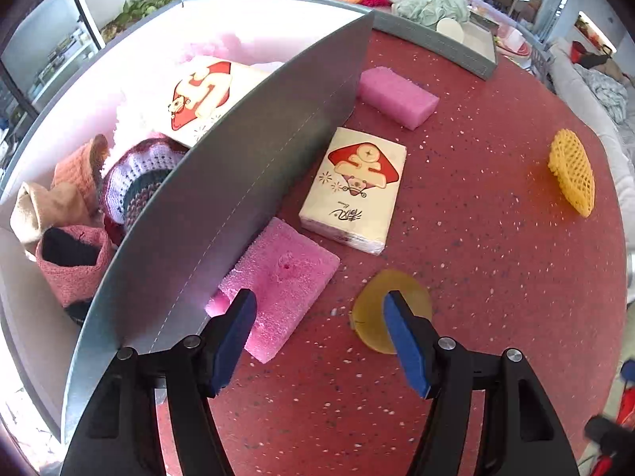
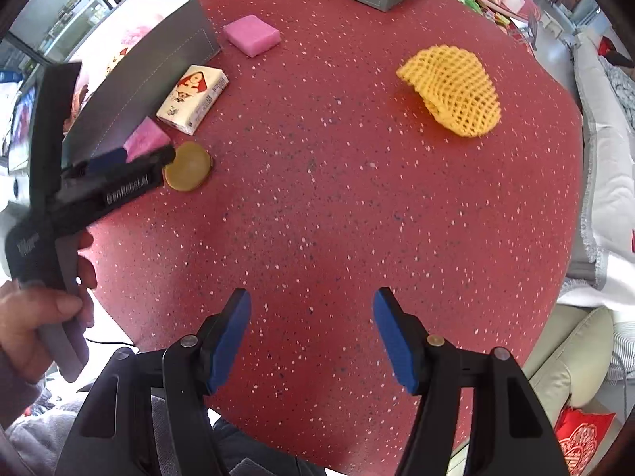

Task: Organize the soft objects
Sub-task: 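Move both tools back over the pink sponges and tissue pack, then grasp the white tissue pack with red diamond print with the right tool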

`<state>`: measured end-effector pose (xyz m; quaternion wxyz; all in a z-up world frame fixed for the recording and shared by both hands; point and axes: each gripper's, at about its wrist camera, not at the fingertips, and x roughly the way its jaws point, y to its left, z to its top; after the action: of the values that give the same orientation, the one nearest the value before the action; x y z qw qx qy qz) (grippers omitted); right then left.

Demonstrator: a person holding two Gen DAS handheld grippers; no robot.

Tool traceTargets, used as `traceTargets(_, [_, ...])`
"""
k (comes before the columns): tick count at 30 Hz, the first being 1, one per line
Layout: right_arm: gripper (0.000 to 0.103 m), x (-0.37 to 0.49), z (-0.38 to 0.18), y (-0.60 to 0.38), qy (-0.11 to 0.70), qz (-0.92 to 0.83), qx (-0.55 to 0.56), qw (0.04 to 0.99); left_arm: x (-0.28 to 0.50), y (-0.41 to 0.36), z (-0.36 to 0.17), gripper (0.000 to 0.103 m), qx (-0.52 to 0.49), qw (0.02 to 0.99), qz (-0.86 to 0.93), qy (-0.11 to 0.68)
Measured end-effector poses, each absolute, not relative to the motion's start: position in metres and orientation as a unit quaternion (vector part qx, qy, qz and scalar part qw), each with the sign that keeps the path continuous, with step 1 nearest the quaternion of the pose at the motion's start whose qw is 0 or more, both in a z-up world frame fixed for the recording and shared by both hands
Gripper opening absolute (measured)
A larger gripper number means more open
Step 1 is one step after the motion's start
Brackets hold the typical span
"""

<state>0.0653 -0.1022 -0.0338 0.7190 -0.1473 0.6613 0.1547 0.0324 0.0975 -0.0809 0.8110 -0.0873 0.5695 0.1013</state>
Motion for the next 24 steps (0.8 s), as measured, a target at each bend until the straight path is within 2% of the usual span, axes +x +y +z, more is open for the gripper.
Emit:
traceTargets(10, [0.068, 0.08, -0.034, -0.065, 0.647, 0.183, -0.178, 0.719, 0.021, 0.112, -0.08, 0.068, -0.054, 0.828, 0.07, 0.553])
traceTargets(16, [0.068, 0.101, -0.038, -0.022, 0.645, 0.211, -0.147, 0.72, 0.004, 0.113, -0.081, 0.068, -0.025, 0.833, 0.059, 0.549])
traceTargets(18, [0.068, 0.112, -0.04, -0.006, 0.639, 0.224, -0.137, 0.722, -0.002, 0.109, -0.083, 0.075, -0.015, 0.835, 0.044, 0.548])
traceTargets(24, [0.067, 0.14, -0.054, 0.04, 0.633, 0.245, -0.14, 0.721, -0.015, 0.104, -0.081, 0.075, 0.0, 0.839, 0.013, 0.544])
